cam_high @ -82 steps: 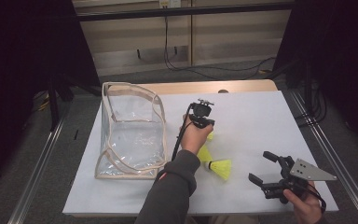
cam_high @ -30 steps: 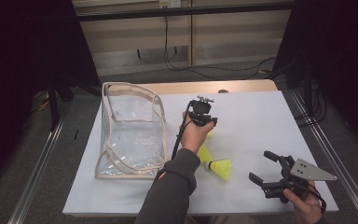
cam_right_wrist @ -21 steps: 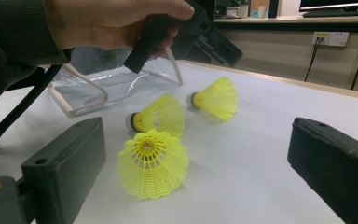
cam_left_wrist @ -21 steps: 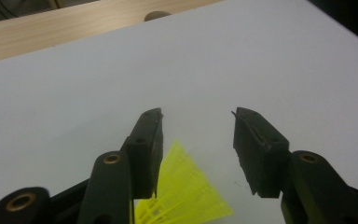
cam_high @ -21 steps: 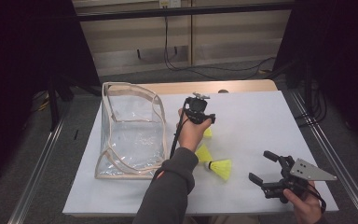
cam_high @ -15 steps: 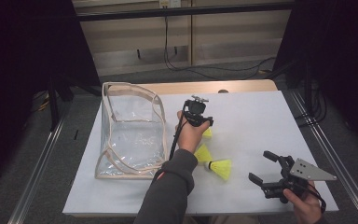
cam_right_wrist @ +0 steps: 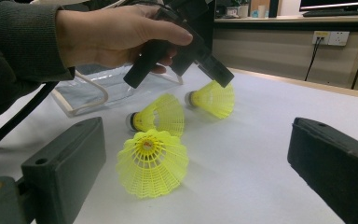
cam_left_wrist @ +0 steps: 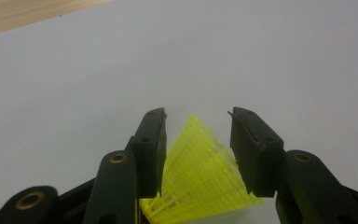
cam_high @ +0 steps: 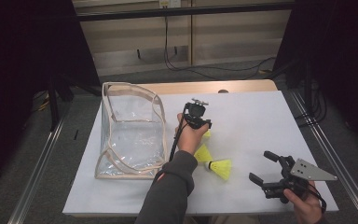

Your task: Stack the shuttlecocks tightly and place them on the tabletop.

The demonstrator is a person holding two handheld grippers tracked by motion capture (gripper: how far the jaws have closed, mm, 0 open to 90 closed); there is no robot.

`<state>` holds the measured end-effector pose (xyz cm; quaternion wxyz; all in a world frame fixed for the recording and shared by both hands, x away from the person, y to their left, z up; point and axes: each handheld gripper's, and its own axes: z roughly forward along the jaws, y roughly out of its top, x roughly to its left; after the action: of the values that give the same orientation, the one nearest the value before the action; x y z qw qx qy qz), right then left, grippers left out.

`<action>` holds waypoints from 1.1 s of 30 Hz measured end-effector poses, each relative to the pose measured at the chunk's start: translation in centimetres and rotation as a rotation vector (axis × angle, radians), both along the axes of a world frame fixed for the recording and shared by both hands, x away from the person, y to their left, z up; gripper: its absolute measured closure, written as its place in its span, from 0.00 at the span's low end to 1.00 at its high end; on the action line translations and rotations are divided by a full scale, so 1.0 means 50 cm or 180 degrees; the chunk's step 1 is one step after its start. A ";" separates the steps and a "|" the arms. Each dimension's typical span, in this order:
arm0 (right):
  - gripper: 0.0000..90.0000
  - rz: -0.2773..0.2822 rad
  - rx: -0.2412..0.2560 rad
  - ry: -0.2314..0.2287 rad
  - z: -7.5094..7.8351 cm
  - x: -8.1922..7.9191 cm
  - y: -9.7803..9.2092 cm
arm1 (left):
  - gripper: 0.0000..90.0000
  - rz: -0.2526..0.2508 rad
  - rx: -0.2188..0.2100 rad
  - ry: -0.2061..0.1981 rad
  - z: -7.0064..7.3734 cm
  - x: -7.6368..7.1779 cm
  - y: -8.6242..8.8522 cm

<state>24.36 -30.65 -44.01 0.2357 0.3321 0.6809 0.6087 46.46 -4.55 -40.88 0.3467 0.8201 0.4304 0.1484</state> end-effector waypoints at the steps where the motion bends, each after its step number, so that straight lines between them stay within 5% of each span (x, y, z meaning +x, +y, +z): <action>1: 0.04 -0.0004 -0.0006 0.0003 0.000 0.000 0.000 | 0.64 -0.0004 0.0007 -0.0004 0.000 0.000 0.002; 22: 0.04 -0.0003 -0.0006 0.0009 0.000 0.000 0.000 | 0.71 0.0019 0.0036 -0.0078 0.008 0.002 0.020; 30: 0.04 0.0001 -0.0014 0.0016 0.000 0.000 0.000 | 0.70 -0.0050 -0.0097 -0.0069 0.020 -0.004 0.019; 33: 0.04 0.0008 -0.0012 0.0014 0.000 0.000 0.001 | 0.77 -0.0084 -0.0143 -0.0079 0.024 -0.007 0.019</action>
<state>24.37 -30.59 -44.00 0.2341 0.3321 0.6830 0.6070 46.13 -3.61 -39.67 0.3723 0.8158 0.4184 0.1442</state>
